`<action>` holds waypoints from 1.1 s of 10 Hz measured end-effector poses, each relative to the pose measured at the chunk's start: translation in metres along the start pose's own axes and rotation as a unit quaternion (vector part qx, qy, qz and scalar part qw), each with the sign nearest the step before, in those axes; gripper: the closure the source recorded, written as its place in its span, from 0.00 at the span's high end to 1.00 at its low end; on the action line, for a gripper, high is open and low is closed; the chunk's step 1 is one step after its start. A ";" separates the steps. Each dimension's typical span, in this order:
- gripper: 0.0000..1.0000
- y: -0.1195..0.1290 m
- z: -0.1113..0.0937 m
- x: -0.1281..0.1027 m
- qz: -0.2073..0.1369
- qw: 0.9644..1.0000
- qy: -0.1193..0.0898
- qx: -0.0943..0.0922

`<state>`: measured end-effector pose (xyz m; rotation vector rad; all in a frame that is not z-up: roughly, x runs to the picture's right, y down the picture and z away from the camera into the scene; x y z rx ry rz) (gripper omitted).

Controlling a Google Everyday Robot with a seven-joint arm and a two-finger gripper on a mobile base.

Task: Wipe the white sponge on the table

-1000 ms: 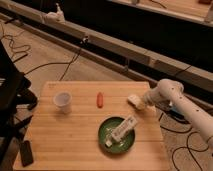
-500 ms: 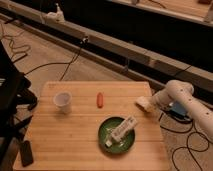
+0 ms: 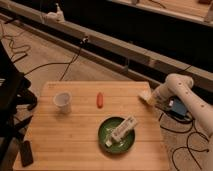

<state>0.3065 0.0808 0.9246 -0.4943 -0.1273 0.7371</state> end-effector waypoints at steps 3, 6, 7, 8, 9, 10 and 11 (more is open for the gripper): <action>0.00 0.019 0.013 -0.029 -0.009 0.999 -0.020 -0.023; 0.00 0.060 0.023 -0.045 -0.048 0.996 -0.034 -0.060; 0.00 0.075 0.024 -0.047 -0.062 0.995 -0.037 -0.072; 0.00 0.085 0.024 -0.044 -0.073 0.994 -0.035 -0.079; 0.00 0.093 0.025 -0.036 -0.085 0.993 -0.026 -0.082; 0.00 0.097 0.023 -0.019 -0.095 0.992 -0.010 -0.081; 0.00 0.097 0.021 -0.006 -0.097 0.992 0.003 -0.078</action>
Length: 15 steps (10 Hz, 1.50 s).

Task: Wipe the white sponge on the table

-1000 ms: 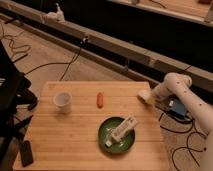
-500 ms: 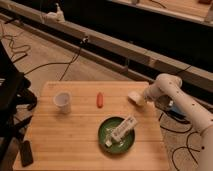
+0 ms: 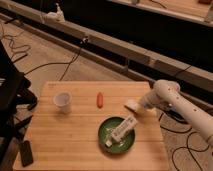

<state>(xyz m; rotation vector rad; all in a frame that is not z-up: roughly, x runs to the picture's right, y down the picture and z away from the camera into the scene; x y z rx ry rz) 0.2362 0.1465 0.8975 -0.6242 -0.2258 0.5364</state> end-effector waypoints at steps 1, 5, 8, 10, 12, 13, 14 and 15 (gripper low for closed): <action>0.00 0.002 -0.004 0.019 0.001 1.000 0.019 0.002; 0.00 -0.034 -0.041 0.060 0.037 0.996 0.058 0.052; 0.00 -0.067 -0.048 0.047 0.055 0.994 0.054 0.080; 0.00 -0.072 -0.031 0.029 0.054 0.994 0.052 0.078; 0.00 -0.065 -0.010 -0.002 0.044 0.996 0.039 0.062; 0.00 -0.059 -0.005 -0.012 0.040 0.997 0.032 0.054; 0.00 -0.051 -0.003 -0.023 0.031 0.998 0.023 0.047; 0.00 -0.043 -0.002 -0.028 0.021 0.999 0.019 0.042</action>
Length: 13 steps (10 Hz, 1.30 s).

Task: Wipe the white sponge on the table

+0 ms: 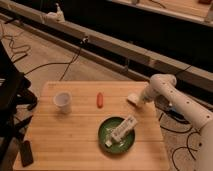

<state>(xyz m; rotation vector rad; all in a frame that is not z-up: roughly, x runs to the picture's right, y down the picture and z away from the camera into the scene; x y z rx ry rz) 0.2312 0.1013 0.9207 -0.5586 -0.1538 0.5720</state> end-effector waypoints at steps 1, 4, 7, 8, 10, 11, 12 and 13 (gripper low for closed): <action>0.00 0.010 0.000 0.001 -0.009 1.000 0.000 -0.006; 0.00 0.034 -0.001 0.035 -0.012 0.999 0.021 -0.027; 0.00 0.029 -0.014 0.080 0.015 0.998 0.055 -0.026; 0.00 0.020 -0.020 0.091 0.024 0.997 0.065 -0.018; 0.00 -0.007 -0.033 0.105 0.045 0.996 0.079 0.004; 0.00 -0.019 -0.033 0.103 0.053 0.995 0.081 0.010; 0.00 -0.026 -0.028 0.095 0.057 0.995 0.079 0.010; 0.00 -0.030 -0.022 0.085 0.059 0.996 0.074 0.009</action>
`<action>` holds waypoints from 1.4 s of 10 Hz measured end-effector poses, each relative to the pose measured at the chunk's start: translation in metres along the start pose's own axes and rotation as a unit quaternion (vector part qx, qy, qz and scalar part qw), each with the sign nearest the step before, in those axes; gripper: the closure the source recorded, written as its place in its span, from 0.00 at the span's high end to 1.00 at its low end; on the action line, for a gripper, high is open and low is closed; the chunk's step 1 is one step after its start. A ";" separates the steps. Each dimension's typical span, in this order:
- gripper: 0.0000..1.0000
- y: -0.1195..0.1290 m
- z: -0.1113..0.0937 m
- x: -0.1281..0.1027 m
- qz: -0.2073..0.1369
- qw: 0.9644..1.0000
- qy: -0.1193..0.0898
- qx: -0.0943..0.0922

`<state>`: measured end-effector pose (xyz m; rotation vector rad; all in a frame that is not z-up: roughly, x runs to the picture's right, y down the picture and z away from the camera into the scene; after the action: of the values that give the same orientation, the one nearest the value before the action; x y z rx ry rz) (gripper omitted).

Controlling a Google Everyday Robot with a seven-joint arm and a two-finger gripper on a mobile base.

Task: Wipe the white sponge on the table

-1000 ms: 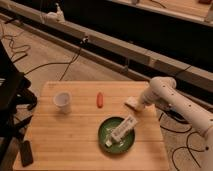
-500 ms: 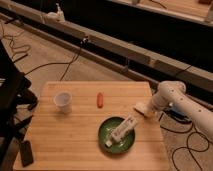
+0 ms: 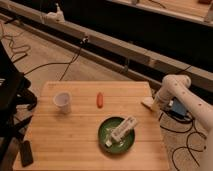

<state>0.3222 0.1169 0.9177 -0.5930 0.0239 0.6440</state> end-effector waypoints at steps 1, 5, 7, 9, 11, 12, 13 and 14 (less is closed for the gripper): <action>0.00 0.000 0.005 -0.013 -0.001 1.000 -0.006 -0.004; 0.00 0.017 0.019 -0.068 -0.024 0.999 -0.041 -0.026; 0.00 0.036 0.016 -0.086 -0.050 0.996 -0.059 -0.037; 0.00 0.057 0.009 -0.077 -0.078 0.994 -0.062 -0.046; 0.00 0.068 0.004 -0.048 -0.088 0.994 -0.046 -0.051; 0.00 0.069 0.004 -0.033 -0.085 0.994 -0.037 -0.052; 0.00 0.065 0.002 -0.010 -0.077 0.996 -0.021 -0.050; 0.00 0.060 0.001 0.004 -0.068 0.997 -0.012 -0.047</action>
<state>0.2906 0.1579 0.8865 -0.6716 -0.0689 0.5229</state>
